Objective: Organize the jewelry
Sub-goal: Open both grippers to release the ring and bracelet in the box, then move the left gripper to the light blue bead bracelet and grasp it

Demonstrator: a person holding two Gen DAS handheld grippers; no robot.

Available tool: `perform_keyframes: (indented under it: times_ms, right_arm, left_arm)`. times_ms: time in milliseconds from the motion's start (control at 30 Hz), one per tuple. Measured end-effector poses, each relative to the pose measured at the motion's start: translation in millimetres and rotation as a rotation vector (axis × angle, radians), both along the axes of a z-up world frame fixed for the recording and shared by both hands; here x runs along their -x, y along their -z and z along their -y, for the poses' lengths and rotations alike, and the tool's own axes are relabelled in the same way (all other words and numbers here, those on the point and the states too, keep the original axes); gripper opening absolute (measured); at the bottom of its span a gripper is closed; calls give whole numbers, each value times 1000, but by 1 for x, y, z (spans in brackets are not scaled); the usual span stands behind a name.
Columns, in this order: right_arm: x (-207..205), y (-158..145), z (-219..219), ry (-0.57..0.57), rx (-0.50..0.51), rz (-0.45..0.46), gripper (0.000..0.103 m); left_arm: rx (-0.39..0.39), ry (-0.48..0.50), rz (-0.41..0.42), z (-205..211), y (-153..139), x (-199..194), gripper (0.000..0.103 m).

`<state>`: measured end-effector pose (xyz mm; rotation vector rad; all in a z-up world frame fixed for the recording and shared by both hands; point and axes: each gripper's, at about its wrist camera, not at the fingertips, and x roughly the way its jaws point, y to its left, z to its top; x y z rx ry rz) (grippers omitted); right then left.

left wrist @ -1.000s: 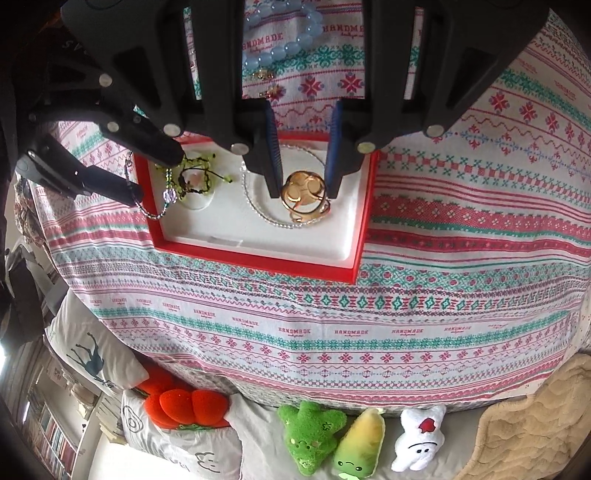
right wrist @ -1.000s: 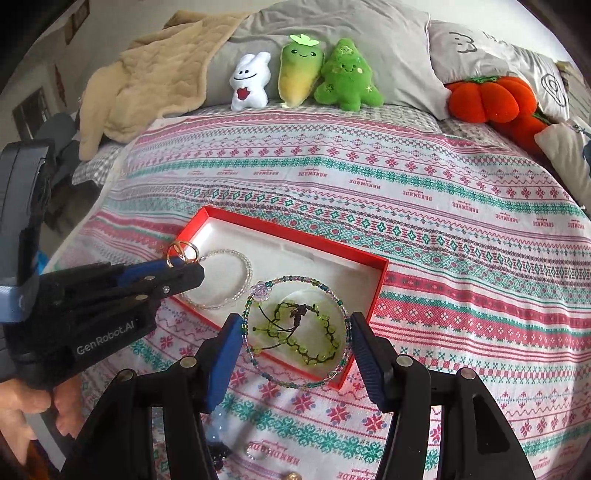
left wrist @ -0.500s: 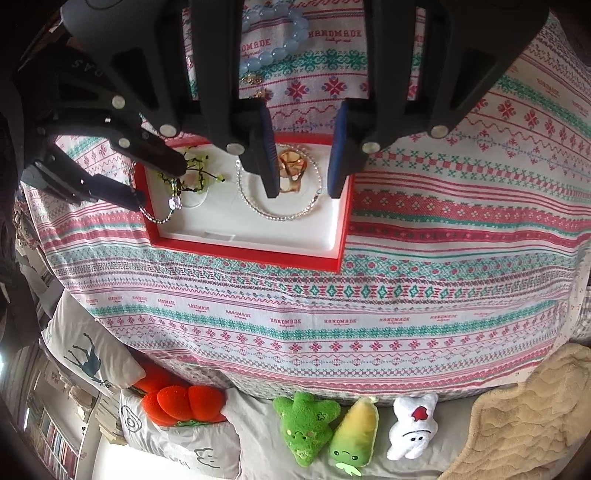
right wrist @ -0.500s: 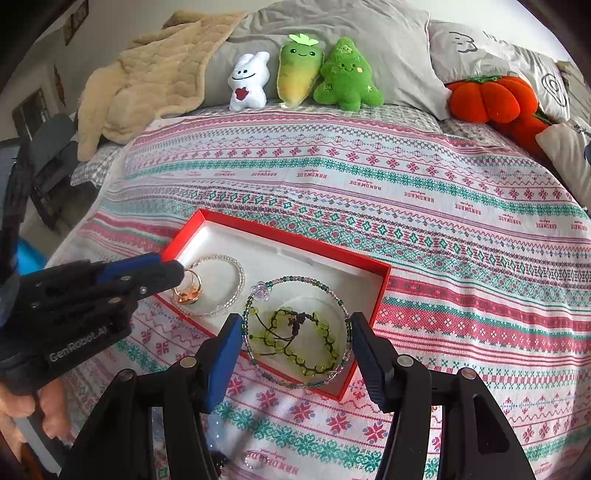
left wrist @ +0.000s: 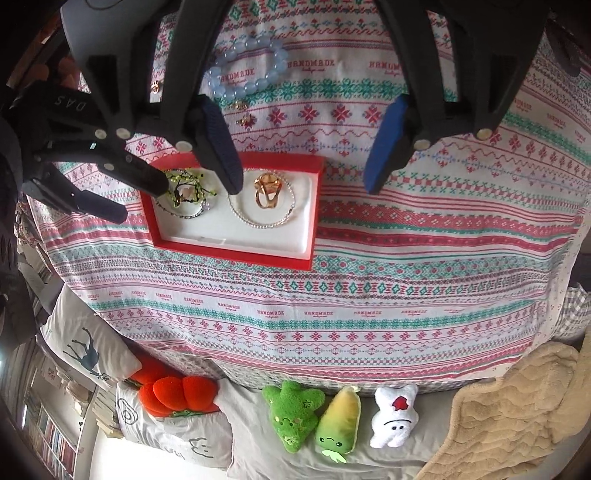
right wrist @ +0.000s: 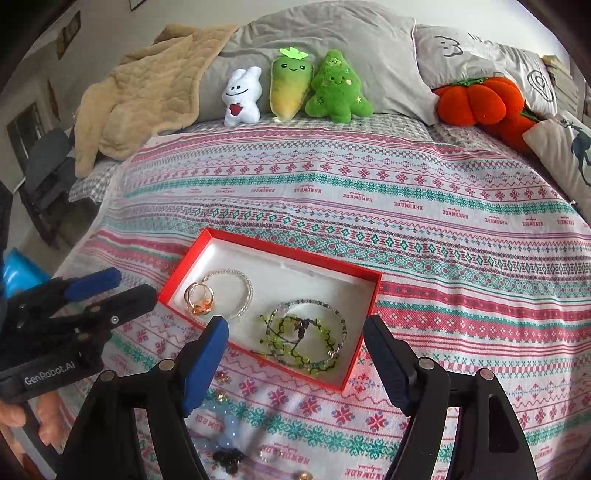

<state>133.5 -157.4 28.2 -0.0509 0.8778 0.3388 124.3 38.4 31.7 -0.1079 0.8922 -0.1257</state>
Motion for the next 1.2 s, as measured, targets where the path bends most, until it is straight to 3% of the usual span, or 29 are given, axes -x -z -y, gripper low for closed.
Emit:
perform_keyframes:
  times_ms: [67, 267, 633, 867, 1200]
  right_arm:
    - [5, -2, 1, -3, 5, -4, 78]
    - [21, -6, 2, -4, 45, -17, 81]
    - [45, -6, 15, 42, 86, -90, 81]
    - [55, 5, 19, 63, 139, -174, 81]
    - [56, 22, 29, 102, 114, -284, 81]
  left_arm:
    - [9, -6, -10, -3, -1, 4, 77]
    - [27, -16, -67, -8, 4, 15, 81]
    - [-15, -14, -191, -1, 17, 39, 82]
    - [7, 1, -297, 4, 34, 44, 82]
    - [36, 12, -375, 13, 52, 43, 82]
